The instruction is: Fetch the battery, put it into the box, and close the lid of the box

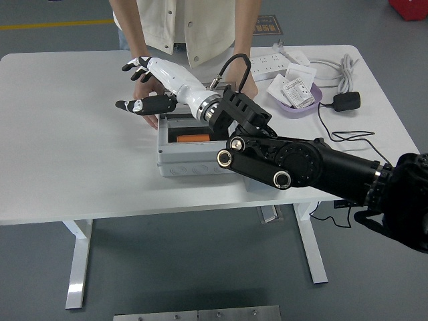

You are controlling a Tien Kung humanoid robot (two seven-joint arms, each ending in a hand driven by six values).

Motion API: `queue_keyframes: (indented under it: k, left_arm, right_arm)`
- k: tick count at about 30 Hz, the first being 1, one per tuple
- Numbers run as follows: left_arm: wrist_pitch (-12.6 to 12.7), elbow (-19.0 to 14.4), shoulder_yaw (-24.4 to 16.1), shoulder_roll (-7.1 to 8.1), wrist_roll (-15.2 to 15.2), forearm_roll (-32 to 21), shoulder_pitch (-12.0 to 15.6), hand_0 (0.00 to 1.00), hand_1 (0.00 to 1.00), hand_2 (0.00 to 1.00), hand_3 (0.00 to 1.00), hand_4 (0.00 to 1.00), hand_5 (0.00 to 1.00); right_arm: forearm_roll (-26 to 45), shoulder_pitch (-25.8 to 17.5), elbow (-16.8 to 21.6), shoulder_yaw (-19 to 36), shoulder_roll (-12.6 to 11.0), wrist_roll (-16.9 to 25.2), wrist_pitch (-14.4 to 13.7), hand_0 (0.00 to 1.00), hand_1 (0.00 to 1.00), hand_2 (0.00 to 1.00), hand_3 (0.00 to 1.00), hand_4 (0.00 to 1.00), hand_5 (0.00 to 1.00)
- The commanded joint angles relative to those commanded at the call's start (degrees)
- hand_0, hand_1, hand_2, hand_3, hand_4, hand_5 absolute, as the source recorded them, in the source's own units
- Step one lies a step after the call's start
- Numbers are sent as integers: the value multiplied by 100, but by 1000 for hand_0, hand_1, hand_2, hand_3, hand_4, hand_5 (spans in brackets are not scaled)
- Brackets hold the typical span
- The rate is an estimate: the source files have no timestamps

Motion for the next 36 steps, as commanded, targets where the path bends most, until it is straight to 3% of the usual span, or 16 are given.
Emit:
queue_keyframes:
  k: [10,11,15,17,28,36]
  left_arm:
    - [-18,0,-152,42,76,161,-29,617,765,676,734,682,220]
    - [-18,0,-140,47,70,150,-37,617,765,676,734,682,219]
    - [-17,0,-104,47,54,116,-57,617,765,676,734,682,219]
    - [-16,0,-116,42,57,131,-60,617,764,676,734,683,219]
    - [-8,0,-18,39,15,60,-105,618,764,676,734,682,218]
    - [-6,0,12,27,5,28,-99,617,764,677,732,683,219]
  right_arm:
    - [690,461,-998,-680,0,-10,219,800,697,688,788,846,472]
    - [748,471,-1068,-731,0,-3,228,824,747,774,795,852,531]
    - [924,459,-1259,-883,0,18,230,824,747,774,795,852,531]
    - [991,441,-1319,-937,0,24,224,843,765,793,802,868,574]
    - [1170,295,-1485,-1142,0,108,215,854,768,791,803,859,565]
    - [1002,210,-1384,-1185,0,84,263,853,765,790,801,861,577]
